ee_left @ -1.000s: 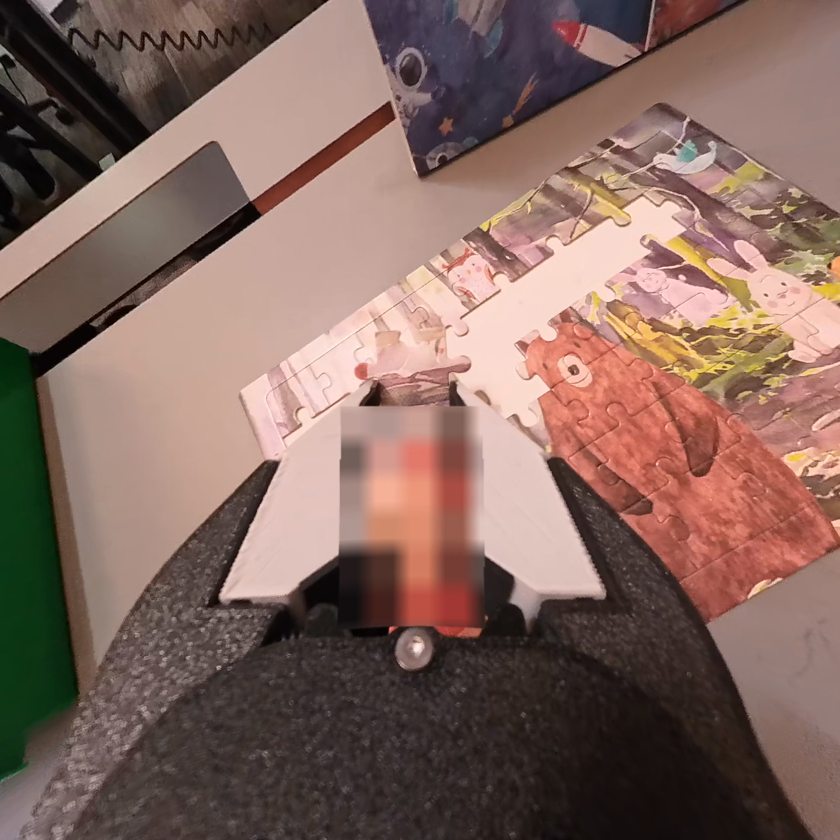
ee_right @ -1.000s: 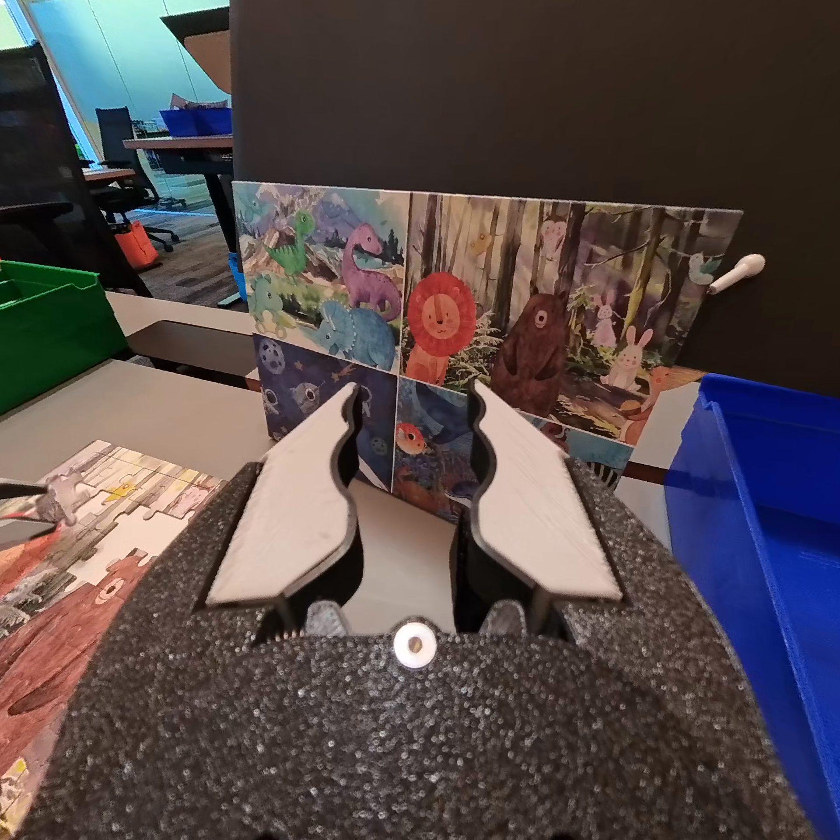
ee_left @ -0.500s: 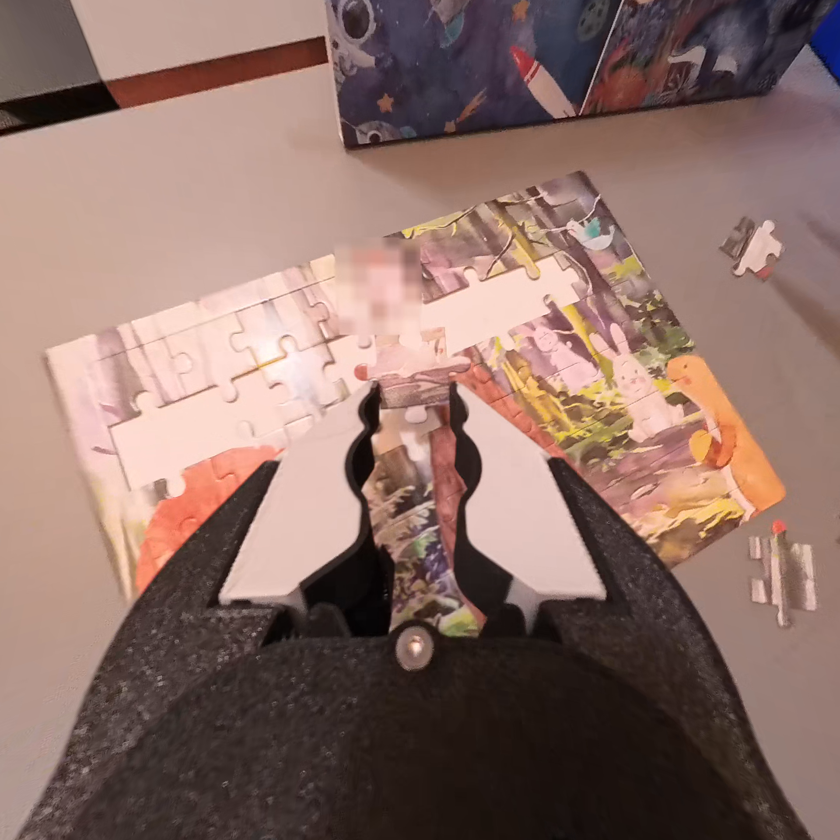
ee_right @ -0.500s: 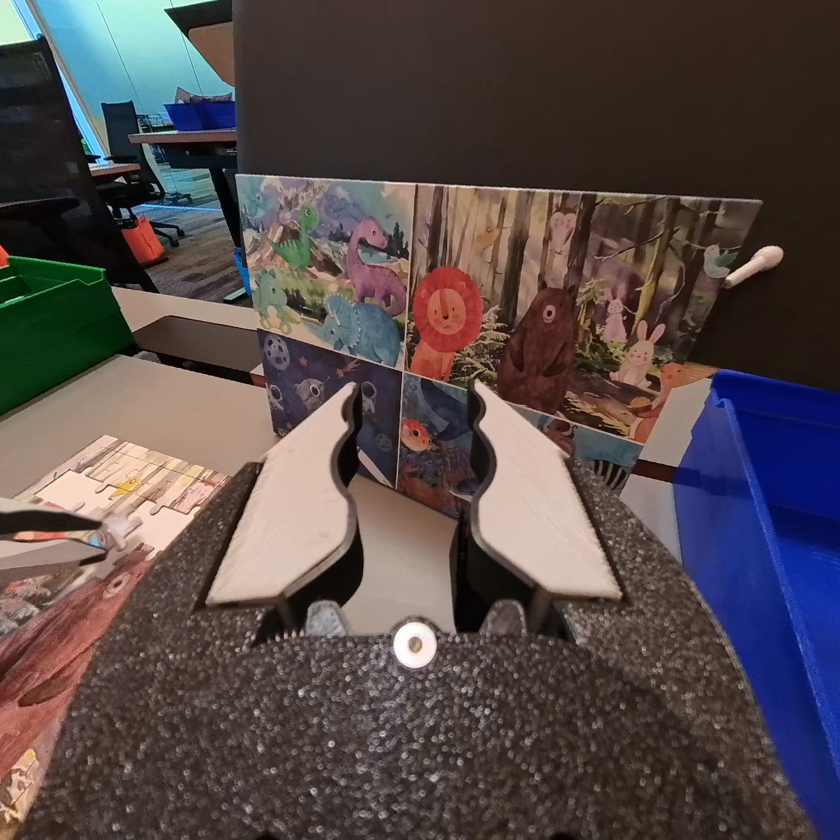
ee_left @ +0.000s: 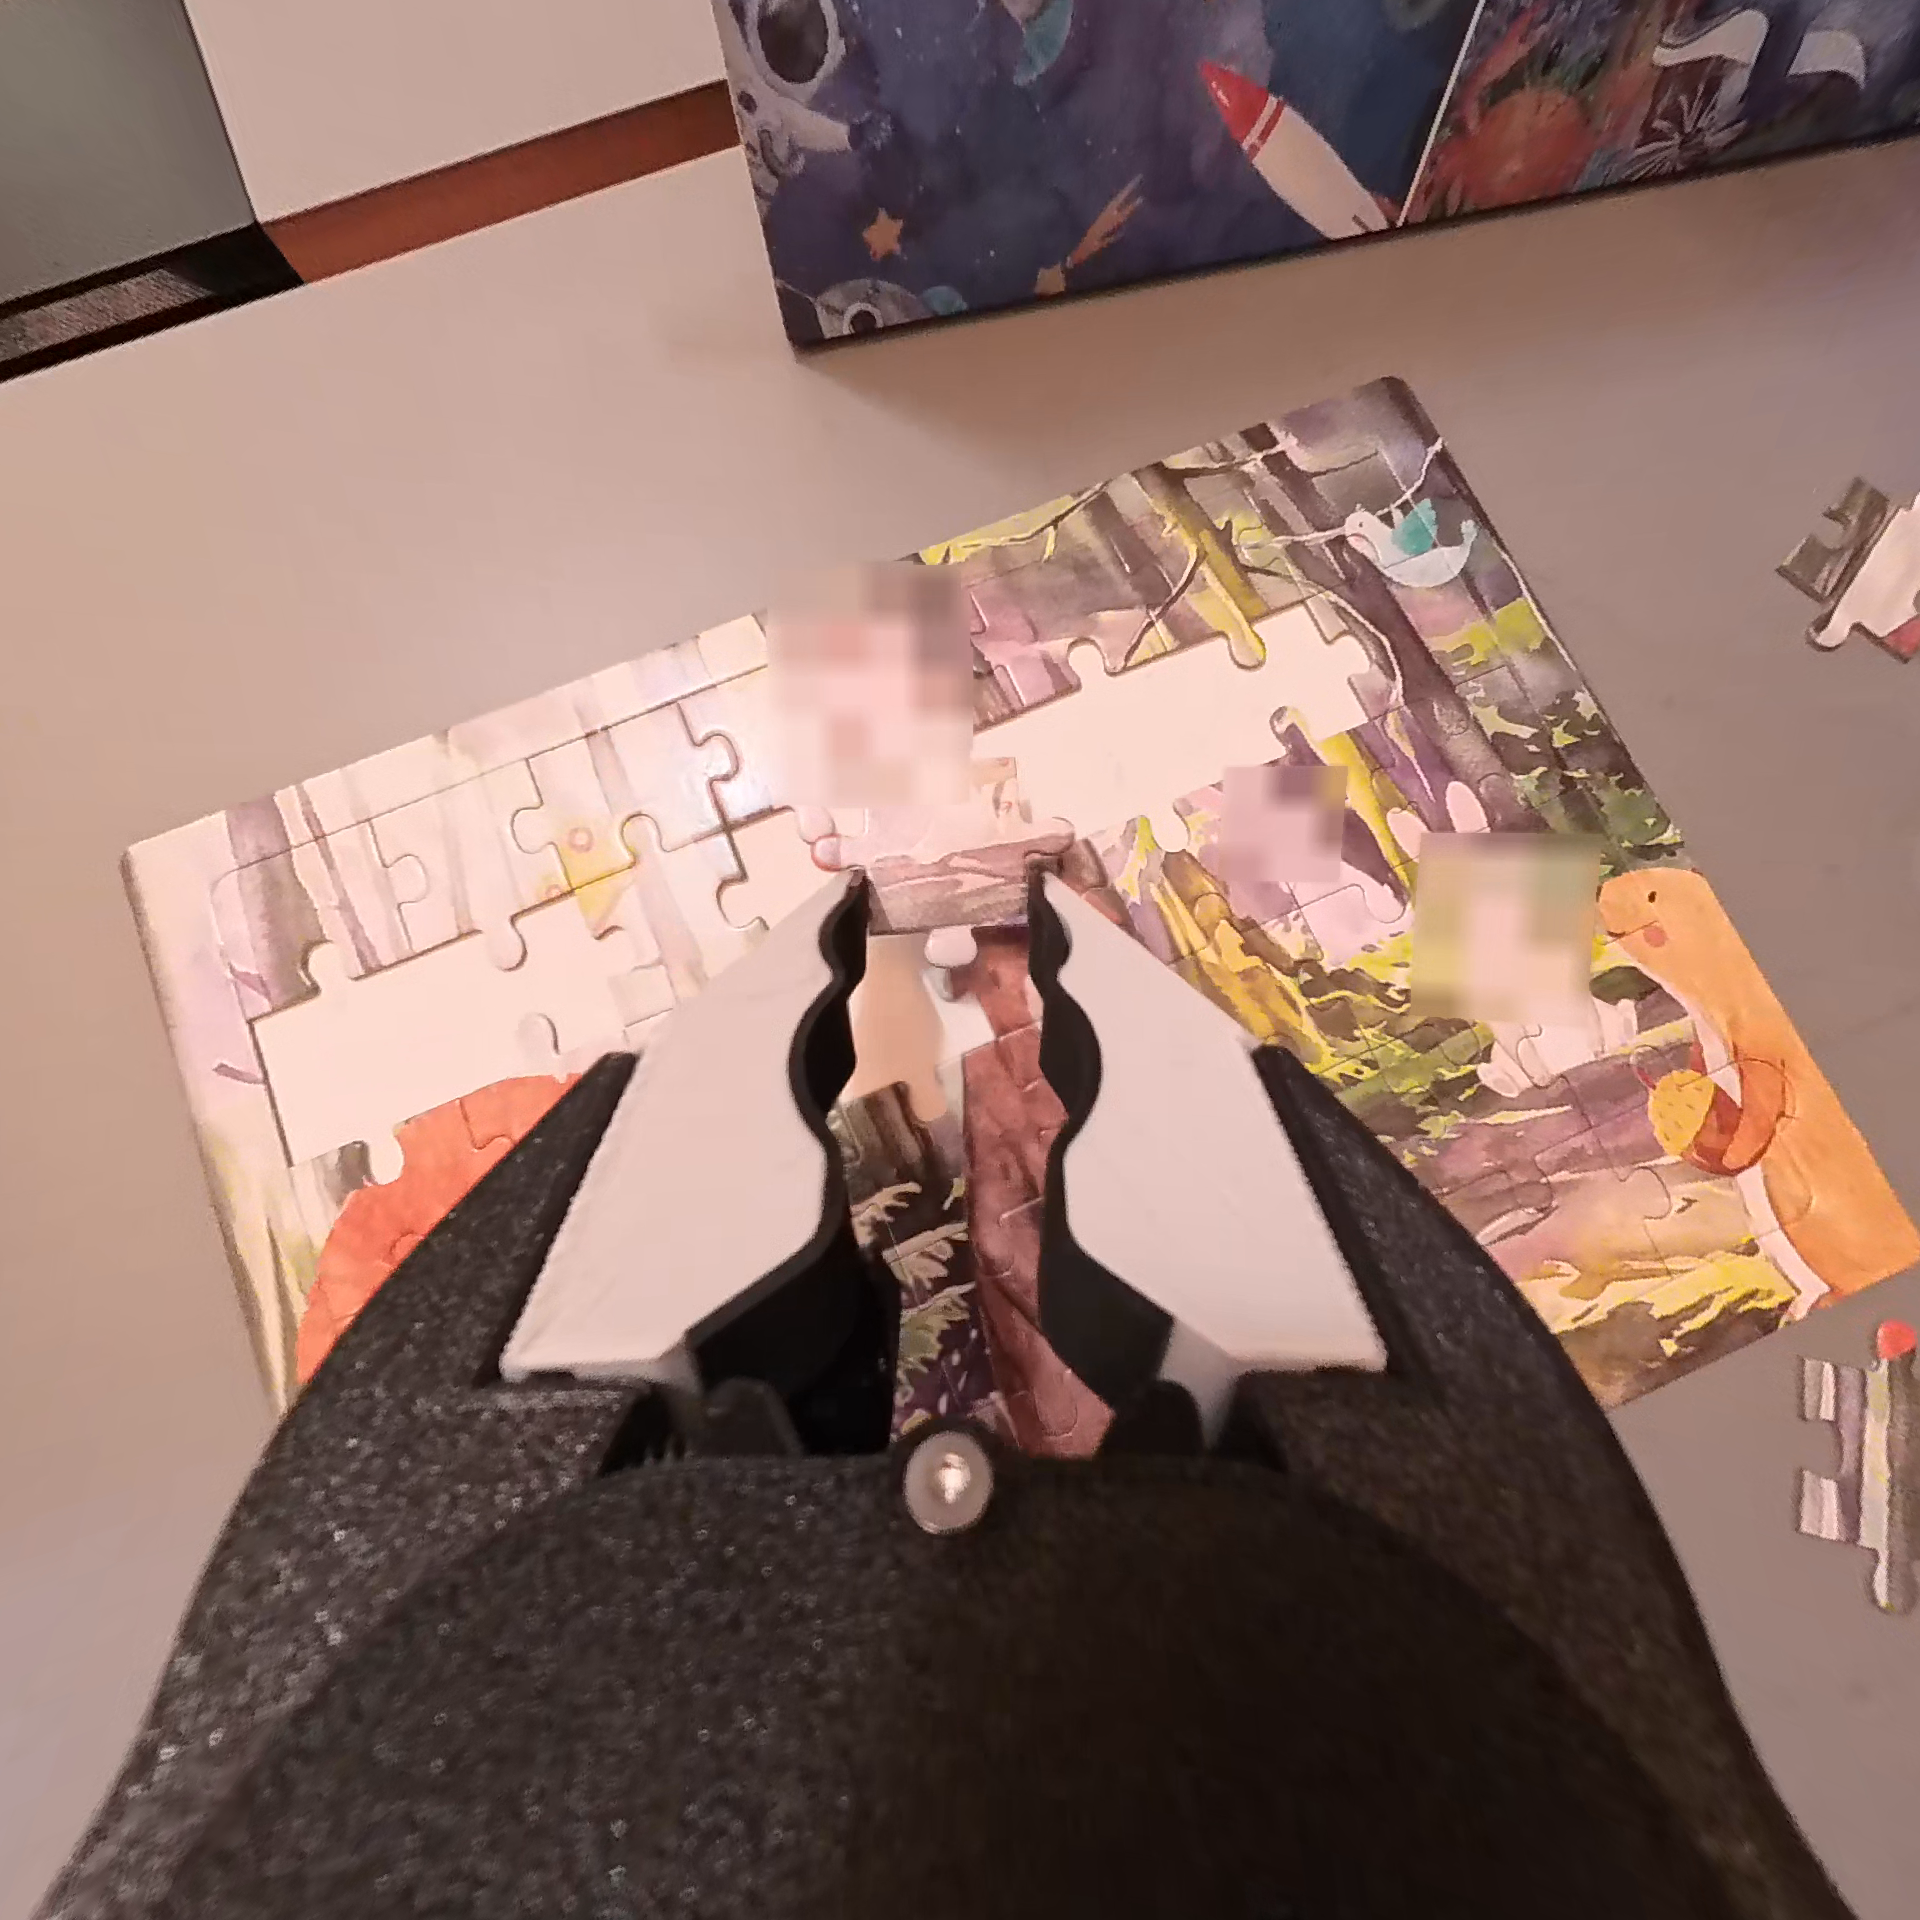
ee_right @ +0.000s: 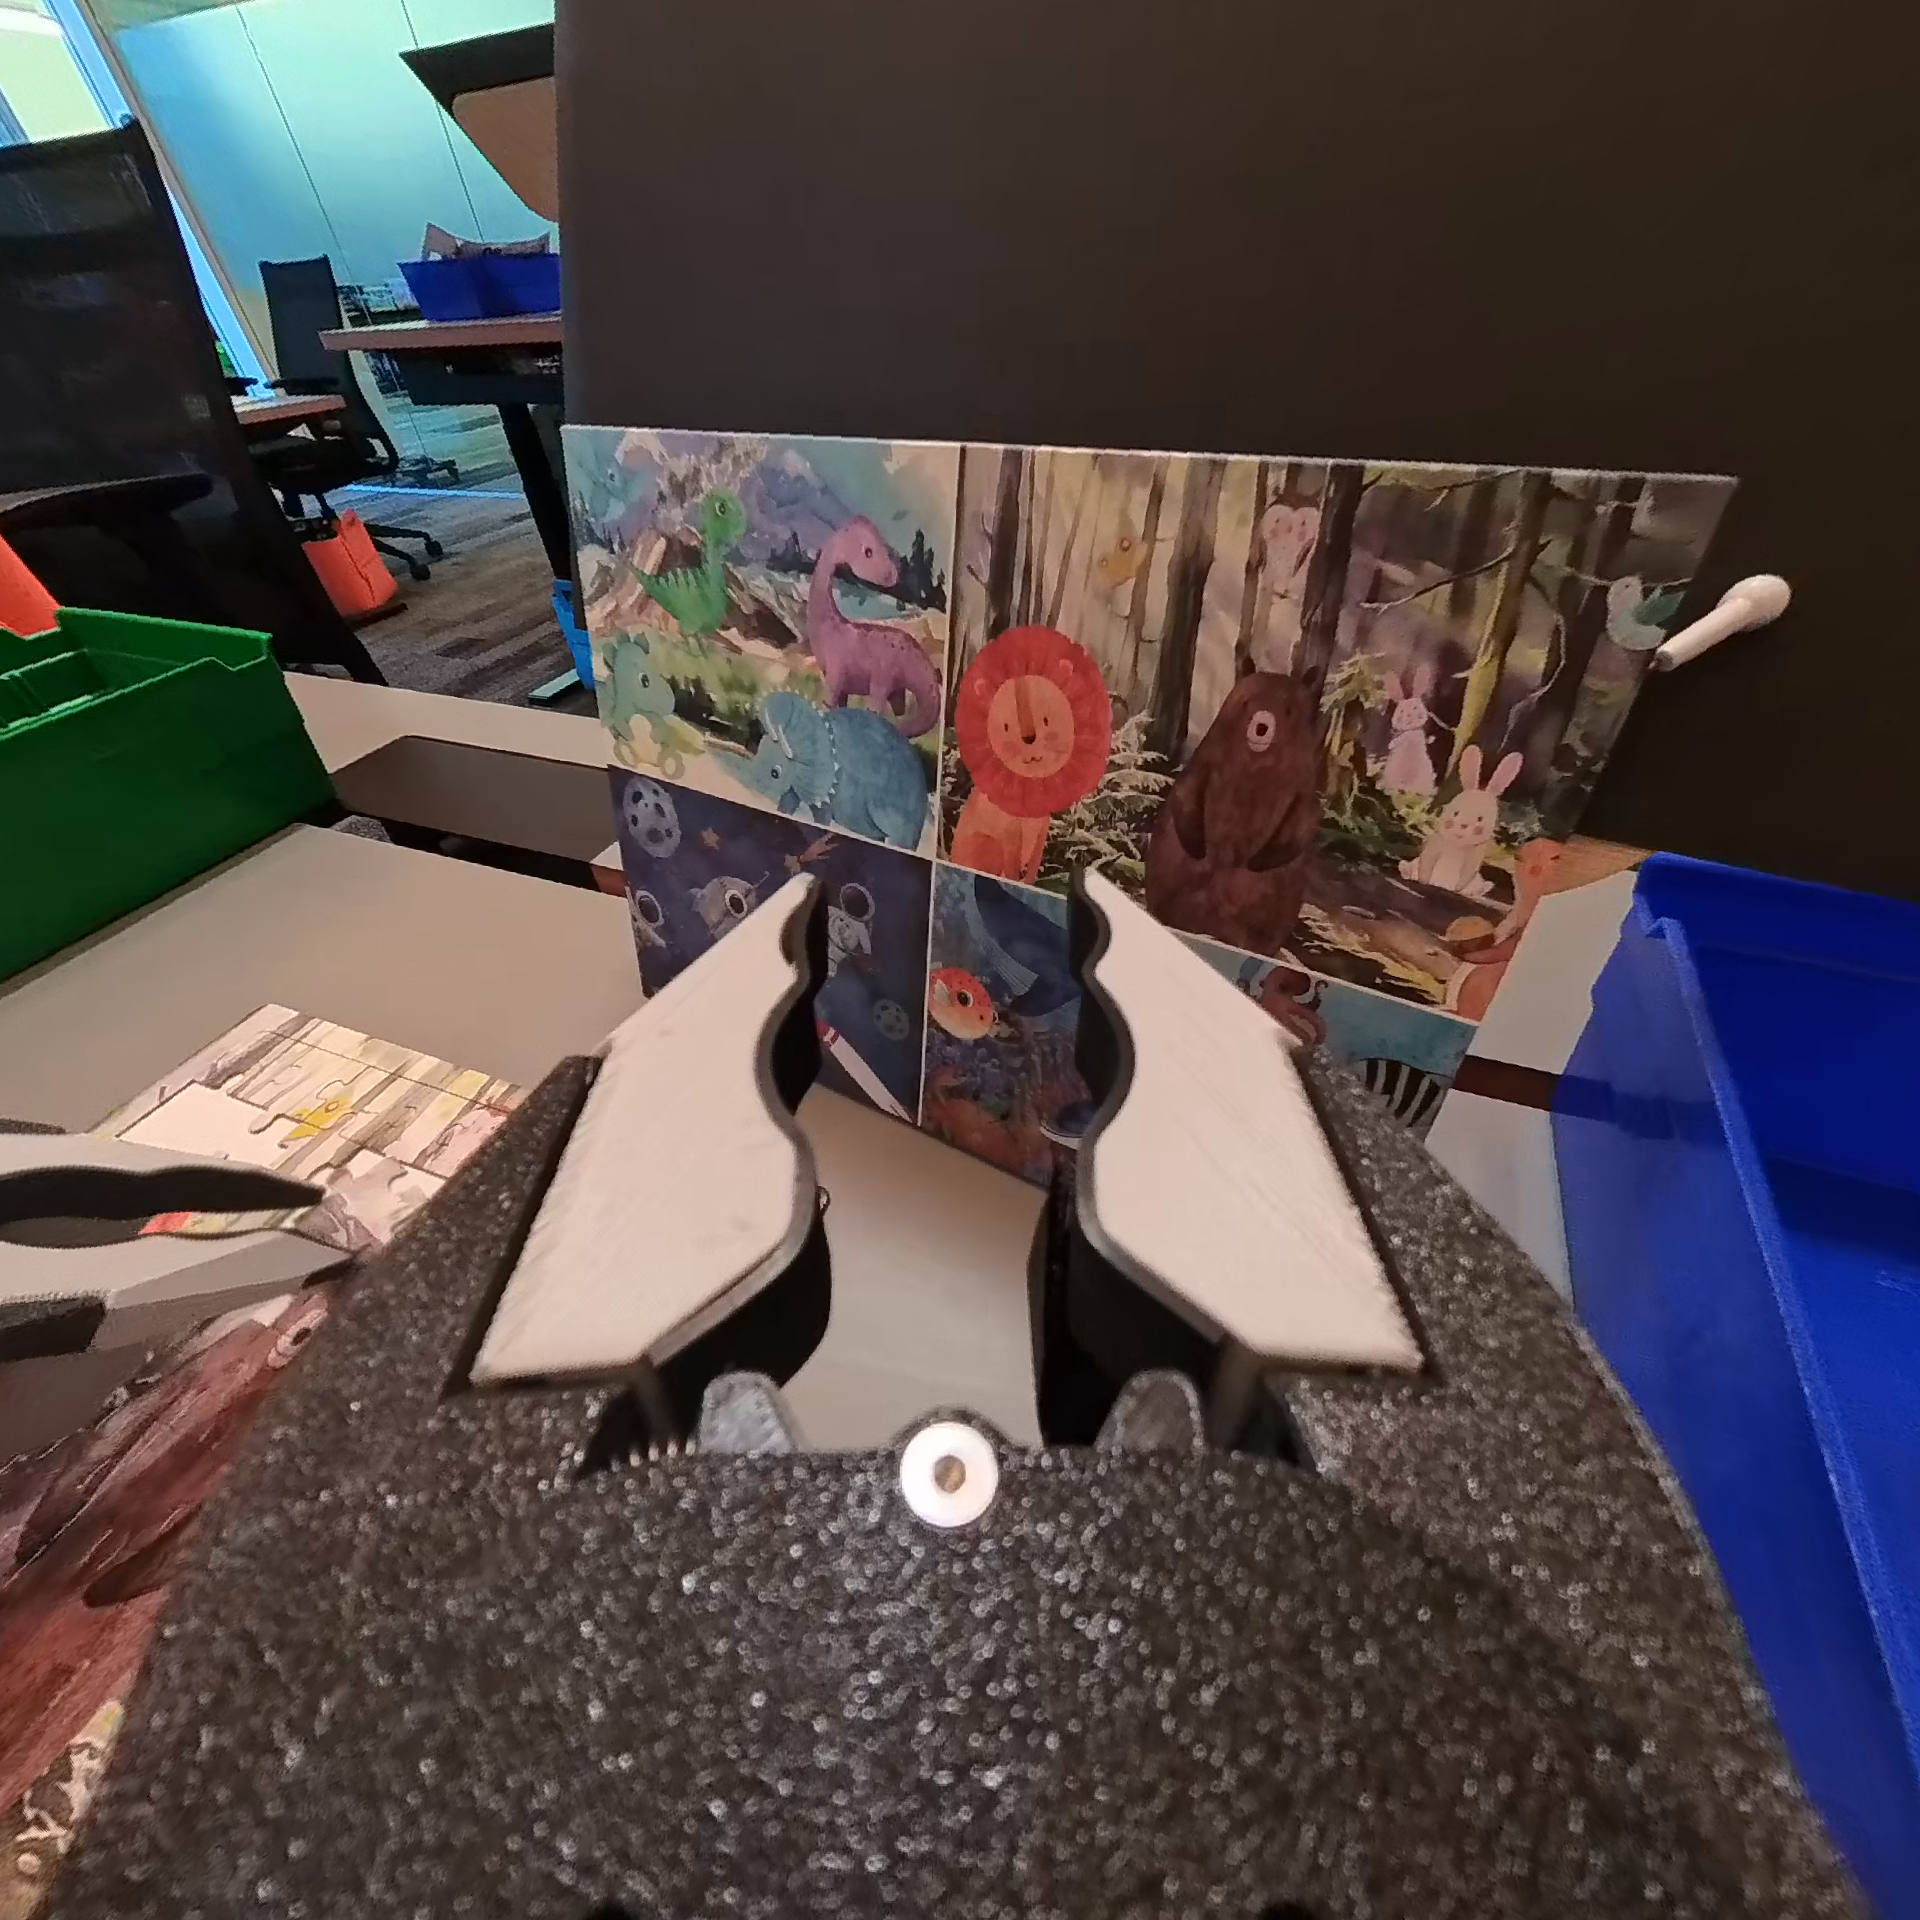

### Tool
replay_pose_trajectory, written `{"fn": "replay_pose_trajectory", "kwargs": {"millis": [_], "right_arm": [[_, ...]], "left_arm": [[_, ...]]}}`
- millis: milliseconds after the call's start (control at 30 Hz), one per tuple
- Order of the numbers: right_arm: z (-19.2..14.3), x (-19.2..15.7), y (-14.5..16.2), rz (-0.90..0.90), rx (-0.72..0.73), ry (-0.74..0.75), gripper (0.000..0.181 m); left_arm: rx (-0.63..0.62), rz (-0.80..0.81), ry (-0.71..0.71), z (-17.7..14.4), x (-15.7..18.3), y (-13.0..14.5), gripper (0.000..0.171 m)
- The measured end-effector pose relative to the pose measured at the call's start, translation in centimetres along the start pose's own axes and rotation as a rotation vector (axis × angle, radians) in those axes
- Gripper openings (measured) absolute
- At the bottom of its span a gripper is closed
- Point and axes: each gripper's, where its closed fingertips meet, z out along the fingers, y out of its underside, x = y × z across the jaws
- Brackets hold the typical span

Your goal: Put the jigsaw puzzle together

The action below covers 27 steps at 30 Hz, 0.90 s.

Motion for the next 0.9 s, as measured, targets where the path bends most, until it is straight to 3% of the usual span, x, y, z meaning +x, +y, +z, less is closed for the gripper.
{"fn": "replay_pose_trajectory", "kwargs": {"millis": [267, 633, 900], "right_arm": [[0.1, -0.2, 0.1, -0.001, -0.004, -0.005, 0.046], [0.5, -0.4, 0.6, -0.001, -0.019, -0.013, 0.046], [0.5, -0.5, 0.7, 0.0, -0.023, -0.017, 0.046]], "left_arm": [[-0.013, 0.001, 0.017, -0.2, 0.5, 0.7, 0.03], [-0.029, 0.002, 0.033, -2.4, 2.5, 4.0, 0.03], [-0.016, -0.036, 0.154, -3.6, 4.1, 4.7, 0.031]]}}
